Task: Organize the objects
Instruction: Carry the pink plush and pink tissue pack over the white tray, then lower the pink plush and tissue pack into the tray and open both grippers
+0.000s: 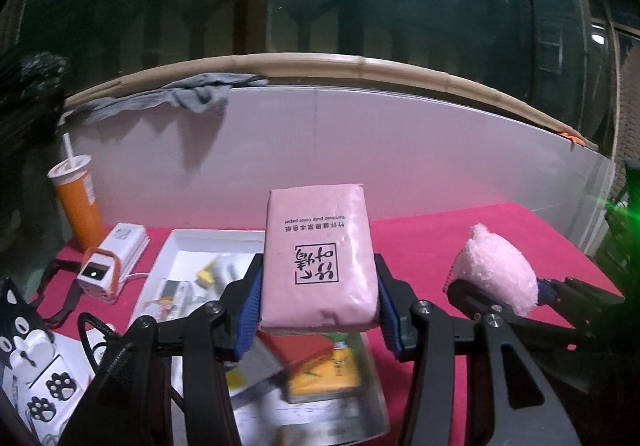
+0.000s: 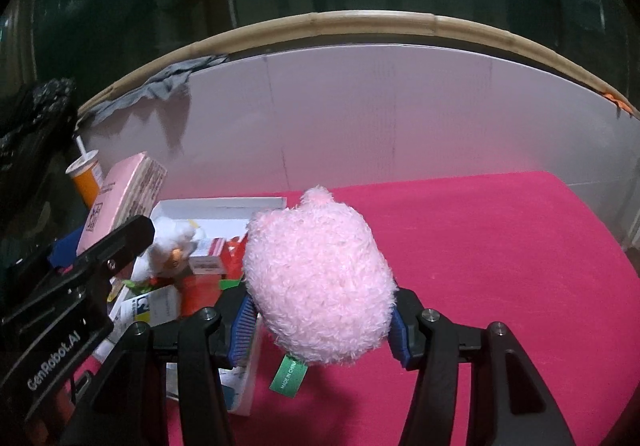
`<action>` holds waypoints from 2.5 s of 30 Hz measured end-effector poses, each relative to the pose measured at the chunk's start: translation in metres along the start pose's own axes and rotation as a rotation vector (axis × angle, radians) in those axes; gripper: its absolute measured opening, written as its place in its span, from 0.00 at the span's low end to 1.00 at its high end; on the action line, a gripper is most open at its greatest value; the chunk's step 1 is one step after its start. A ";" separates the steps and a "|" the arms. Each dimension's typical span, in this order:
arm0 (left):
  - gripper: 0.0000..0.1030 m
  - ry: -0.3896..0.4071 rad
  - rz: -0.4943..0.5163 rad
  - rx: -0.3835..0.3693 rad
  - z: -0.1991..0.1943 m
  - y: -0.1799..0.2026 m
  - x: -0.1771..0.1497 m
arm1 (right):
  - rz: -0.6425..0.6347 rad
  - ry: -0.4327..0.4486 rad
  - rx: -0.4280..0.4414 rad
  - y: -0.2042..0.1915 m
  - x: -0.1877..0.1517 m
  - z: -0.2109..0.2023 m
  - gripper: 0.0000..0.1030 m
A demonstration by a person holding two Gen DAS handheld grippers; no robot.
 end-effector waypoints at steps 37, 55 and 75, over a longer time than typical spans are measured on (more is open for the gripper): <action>0.48 -0.114 -0.142 0.101 0.065 -0.150 0.004 | -0.197 -0.144 0.094 -0.134 -0.022 0.094 0.58; 1.00 -0.045 -0.114 0.135 0.037 -0.128 0.025 | -0.282 -0.100 0.101 -0.150 -0.020 0.086 0.91; 1.00 -0.042 -0.095 0.144 0.001 -0.101 0.008 | -0.190 -0.075 0.093 -0.102 -0.034 0.037 0.93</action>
Point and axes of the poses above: each gripper's, at about its wrist camera, not at the fingertips, and z roughly the way its jaws point, y to its right, x to its top, the point moved 7 cm from there along z, roughly the way its jaws point, and after that the axes turned 7 degrees about -x, right-handed, at the moved point
